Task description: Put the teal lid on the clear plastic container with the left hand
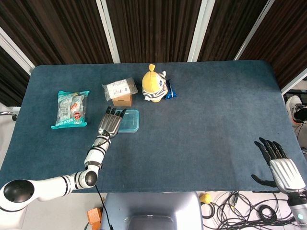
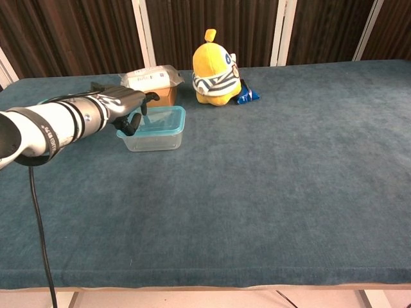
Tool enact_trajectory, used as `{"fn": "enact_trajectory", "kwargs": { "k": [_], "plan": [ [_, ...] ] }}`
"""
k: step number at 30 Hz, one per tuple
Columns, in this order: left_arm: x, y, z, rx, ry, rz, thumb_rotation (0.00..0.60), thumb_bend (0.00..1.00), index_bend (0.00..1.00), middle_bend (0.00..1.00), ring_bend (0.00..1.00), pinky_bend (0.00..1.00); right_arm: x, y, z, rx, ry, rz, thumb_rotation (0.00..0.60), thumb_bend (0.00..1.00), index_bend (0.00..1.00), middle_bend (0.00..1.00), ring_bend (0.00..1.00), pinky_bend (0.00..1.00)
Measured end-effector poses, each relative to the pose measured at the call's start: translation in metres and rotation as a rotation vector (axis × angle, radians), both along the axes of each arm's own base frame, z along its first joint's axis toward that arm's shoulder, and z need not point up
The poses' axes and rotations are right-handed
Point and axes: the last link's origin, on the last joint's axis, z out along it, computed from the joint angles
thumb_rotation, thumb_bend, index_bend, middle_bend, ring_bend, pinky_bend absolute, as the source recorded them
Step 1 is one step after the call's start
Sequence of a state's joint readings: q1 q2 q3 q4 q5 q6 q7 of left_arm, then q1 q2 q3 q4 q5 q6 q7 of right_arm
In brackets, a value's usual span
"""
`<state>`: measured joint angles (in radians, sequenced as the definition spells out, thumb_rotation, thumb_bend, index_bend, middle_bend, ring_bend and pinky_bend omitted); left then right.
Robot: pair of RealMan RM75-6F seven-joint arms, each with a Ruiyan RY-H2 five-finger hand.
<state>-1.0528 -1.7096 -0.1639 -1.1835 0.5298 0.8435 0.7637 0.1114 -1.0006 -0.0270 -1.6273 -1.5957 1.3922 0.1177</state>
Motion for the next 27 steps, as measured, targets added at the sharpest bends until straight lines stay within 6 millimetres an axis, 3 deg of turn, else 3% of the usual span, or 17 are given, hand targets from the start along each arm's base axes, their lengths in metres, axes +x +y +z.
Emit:
{"fn": "enact_trajectory", "kwargs": {
  "k": [2,6,11,15,20,24,27],
  "plan": [
    [0.004,0.000,0.003,0.014,-0.011,-0.018,0.600,0.76,0.00,0.17,0.05,0.00,0.000,0.000,0.000,0.000,-0.001,0.000,0.600,0.11,0.00,0.00,0.00,0.00],
    [0.017,0.000,0.014,0.075,-0.050,-0.105,0.600,0.64,0.00,0.05,0.00,0.00,0.000,0.000,0.000,0.000,0.001,0.003,0.600,0.11,0.00,0.00,0.00,0.00],
    [0.030,-0.014,0.038,0.138,-0.104,-0.224,0.600,0.51,0.00,0.02,0.00,0.00,0.000,0.002,0.000,-0.002,0.004,0.005,0.600,0.11,0.00,0.00,0.00,0.00],
    [0.023,-0.041,0.065,0.164,-0.156,-0.261,0.600,0.45,0.00,0.02,0.00,0.00,0.000,0.002,0.001,-0.006,0.006,0.001,0.600,0.11,0.00,0.00,0.00,0.00],
    [-0.016,-0.095,0.098,0.171,-0.187,-0.303,0.600,0.39,0.00,0.02,0.00,0.00,0.000,0.003,0.000,-0.011,0.017,-0.004,0.600,0.11,0.00,0.00,0.00,0.00],
    [-0.078,-0.163,0.121,0.140,-0.208,-0.239,0.600,0.38,0.00,0.01,0.00,0.00,0.002,0.005,-0.003,-0.019,0.032,-0.003,0.600,0.11,0.00,0.00,0.00,0.00],
    [-0.114,-0.205,0.137,0.174,-0.268,-0.161,0.600,0.37,0.00,0.00,0.00,0.00,0.003,0.005,-0.006,-0.025,0.046,-0.002,0.600,0.11,0.00,0.00,0.00,0.00]
  ]
}}
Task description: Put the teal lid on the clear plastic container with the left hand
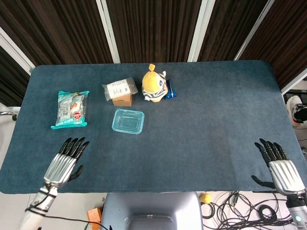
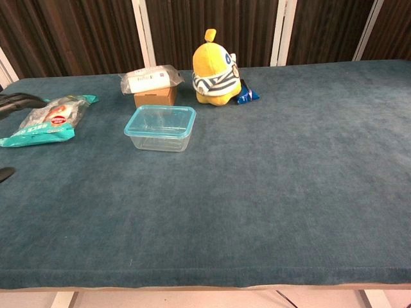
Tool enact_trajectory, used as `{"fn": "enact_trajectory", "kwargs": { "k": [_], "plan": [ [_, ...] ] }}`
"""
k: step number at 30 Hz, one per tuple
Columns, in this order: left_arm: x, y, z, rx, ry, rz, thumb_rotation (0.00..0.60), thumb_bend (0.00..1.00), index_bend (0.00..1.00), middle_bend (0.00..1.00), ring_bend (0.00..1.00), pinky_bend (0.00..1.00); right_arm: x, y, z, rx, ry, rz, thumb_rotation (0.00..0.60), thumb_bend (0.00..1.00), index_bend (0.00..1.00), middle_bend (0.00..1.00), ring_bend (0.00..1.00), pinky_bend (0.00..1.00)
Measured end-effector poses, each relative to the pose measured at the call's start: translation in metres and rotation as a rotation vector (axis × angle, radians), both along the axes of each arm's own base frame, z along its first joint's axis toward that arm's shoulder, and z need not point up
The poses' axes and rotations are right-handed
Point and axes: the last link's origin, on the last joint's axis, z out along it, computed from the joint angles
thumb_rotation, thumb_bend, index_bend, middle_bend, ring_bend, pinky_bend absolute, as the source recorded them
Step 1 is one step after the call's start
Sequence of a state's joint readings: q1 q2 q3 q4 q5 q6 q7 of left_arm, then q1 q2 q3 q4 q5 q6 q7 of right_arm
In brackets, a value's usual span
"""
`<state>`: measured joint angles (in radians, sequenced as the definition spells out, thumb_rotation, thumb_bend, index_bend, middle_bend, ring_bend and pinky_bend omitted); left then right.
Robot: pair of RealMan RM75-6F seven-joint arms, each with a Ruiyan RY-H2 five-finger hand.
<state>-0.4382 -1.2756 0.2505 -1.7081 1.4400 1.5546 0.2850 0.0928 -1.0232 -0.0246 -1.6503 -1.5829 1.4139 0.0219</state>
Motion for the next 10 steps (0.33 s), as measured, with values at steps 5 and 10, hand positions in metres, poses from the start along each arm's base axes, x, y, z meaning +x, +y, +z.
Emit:
{"fn": "enact_trajectory", "kwargs": {
  "k": [5,10],
  "plan": [
    [-0.031,-0.027,0.020,0.096,-0.027,0.022,0.600,0.37,0.00,0.00,0.00,0.00,0.002,-0.002,-0.004,-0.021,0.005,-0.012,0.600,0.11,0.00,0.00,0.00,0.00],
    [-0.035,-0.038,0.027,0.118,-0.012,-0.005,0.600,0.36,0.00,0.00,0.00,0.00,0.003,-0.004,-0.007,-0.034,0.020,-0.020,0.600,0.11,0.00,0.00,0.00,0.00]
  ]
}}
